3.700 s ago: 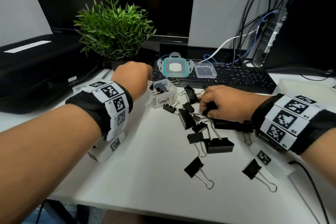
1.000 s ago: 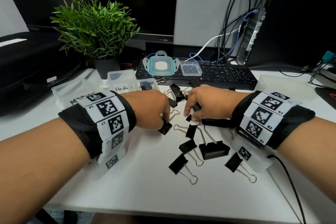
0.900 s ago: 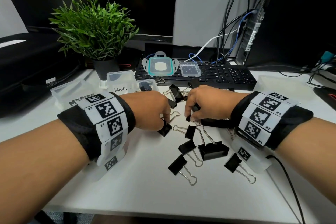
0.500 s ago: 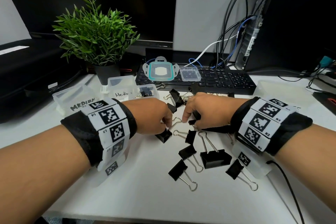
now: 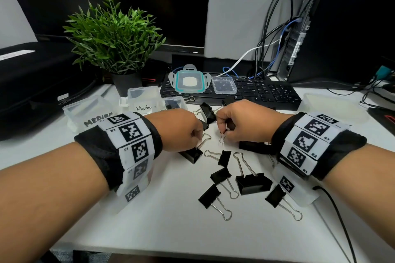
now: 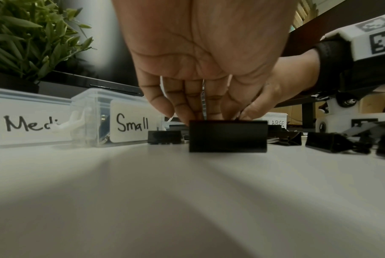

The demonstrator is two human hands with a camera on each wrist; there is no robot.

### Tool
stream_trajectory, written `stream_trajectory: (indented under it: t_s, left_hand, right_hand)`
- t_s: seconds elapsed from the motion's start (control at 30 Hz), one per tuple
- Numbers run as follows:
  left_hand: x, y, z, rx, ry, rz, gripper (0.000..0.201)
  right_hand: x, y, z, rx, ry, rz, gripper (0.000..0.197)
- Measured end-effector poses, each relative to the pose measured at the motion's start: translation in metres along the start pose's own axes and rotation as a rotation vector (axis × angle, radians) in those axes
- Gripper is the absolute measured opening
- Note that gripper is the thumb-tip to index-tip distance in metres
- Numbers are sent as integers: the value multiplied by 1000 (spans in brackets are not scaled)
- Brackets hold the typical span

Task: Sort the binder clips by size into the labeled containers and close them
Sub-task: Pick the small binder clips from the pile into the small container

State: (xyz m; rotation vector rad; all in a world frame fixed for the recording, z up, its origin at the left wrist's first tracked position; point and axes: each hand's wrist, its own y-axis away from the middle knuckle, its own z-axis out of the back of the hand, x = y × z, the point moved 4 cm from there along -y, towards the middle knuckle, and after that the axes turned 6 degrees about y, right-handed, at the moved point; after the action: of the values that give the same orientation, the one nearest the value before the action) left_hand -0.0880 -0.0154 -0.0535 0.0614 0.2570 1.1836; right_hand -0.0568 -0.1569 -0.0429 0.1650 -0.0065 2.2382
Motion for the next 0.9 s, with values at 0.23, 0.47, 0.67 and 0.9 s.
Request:
stream_trajectory:
  t_s: [0.23, 0.47, 0.67, 0.9]
  left_hand:
    - [0, 1, 0, -8, -6, 17, 21]
    - [0, -1, 0, -17, -6, 14, 22]
    - [-1, -5, 7, -132, 23, 22, 28]
    - [-5, -12, 18, -297, 142, -2, 16]
  right_hand:
    - [-2, -1, 0, -24, -33, 12, 16]
    - [-3, -6, 4, -155, -92, 32, 29]
    - [-5, -8, 5, -240, -174, 47, 12]
    - [-5, -5, 6, -216, -408, -37, 5]
